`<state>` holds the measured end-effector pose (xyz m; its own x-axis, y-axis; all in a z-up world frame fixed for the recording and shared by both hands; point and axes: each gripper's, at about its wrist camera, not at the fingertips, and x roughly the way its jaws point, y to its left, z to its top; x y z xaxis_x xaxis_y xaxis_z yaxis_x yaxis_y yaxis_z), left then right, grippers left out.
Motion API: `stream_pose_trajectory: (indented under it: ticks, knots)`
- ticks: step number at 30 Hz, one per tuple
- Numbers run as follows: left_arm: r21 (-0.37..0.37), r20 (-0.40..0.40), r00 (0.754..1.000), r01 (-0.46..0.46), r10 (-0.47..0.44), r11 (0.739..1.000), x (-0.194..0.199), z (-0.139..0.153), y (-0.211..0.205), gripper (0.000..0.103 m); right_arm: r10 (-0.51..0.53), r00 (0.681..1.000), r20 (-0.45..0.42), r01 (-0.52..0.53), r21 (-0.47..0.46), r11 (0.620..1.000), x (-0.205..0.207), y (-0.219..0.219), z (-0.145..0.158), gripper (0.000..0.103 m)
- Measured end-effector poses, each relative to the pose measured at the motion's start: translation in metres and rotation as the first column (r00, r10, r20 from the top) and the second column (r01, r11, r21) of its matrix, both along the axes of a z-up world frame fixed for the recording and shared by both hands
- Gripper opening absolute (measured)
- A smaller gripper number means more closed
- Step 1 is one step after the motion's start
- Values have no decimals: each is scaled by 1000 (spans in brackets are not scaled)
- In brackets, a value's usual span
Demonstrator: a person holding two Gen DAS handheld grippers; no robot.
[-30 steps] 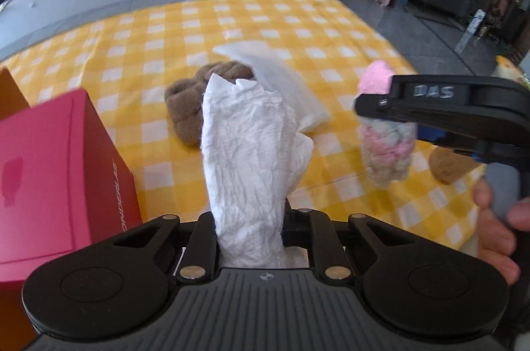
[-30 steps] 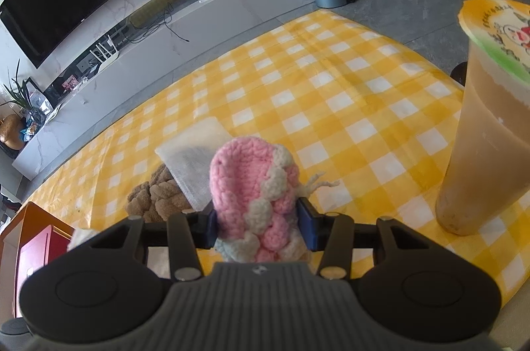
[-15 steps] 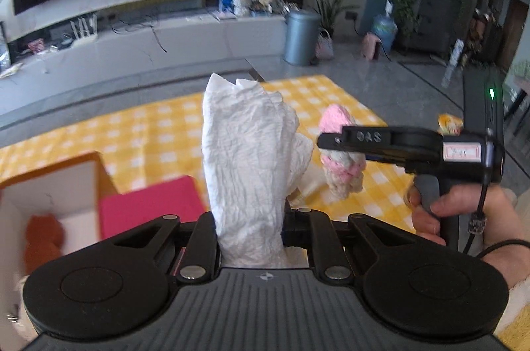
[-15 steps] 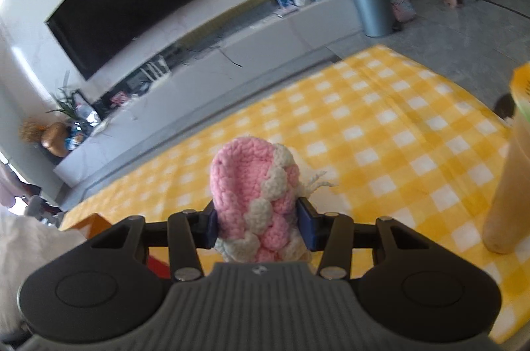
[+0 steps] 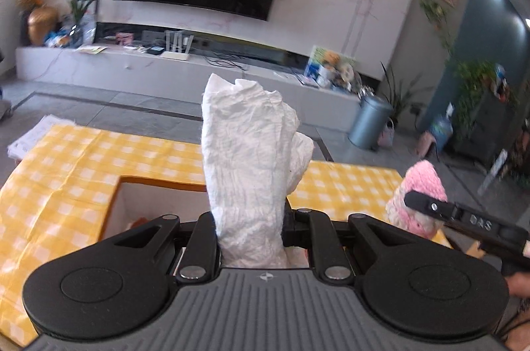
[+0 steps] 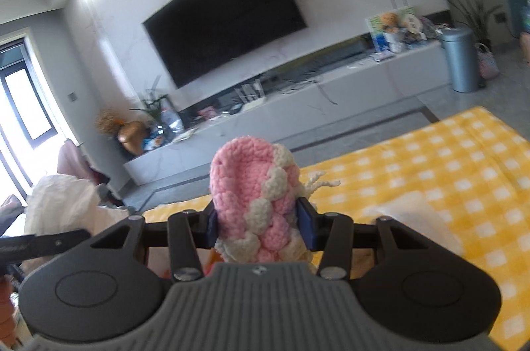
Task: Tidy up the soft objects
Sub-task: 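Carry the white paper and pink hat over the cardboard box with both tools, then open the right gripper to drop the hat while the left drops the paper into the box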
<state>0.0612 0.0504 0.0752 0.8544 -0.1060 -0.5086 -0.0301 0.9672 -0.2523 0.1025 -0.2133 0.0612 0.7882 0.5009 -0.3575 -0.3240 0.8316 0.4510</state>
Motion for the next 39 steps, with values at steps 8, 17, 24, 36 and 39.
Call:
stream_pose_trajectory:
  ticks: [8,17,24,36,39]
  knots:
    - [-147,18,987,-155,159,977,9,-27,84,17,170,985,-43,-173,-85,981,8,109,-3,46]
    - [-256,-39,989,-149,144,955,16,-66,142,17,216,952,-216,-284,-364,887,58,249,-58,46]
    - [-294,-71,983,-183,169,938,8,-71,165,17,101,963,-248,-231,-577,783,90,299,-97,47]
    - [-332,-36,996,-90,83,939,12,-61,146,17,113,982,-150,-171,-459,872,58,253,-54,73]
    - [-346,-47,999,-41,26,937,21,-65,129,17,85,990,-110,-126,-457,880,49,216,-38,76]
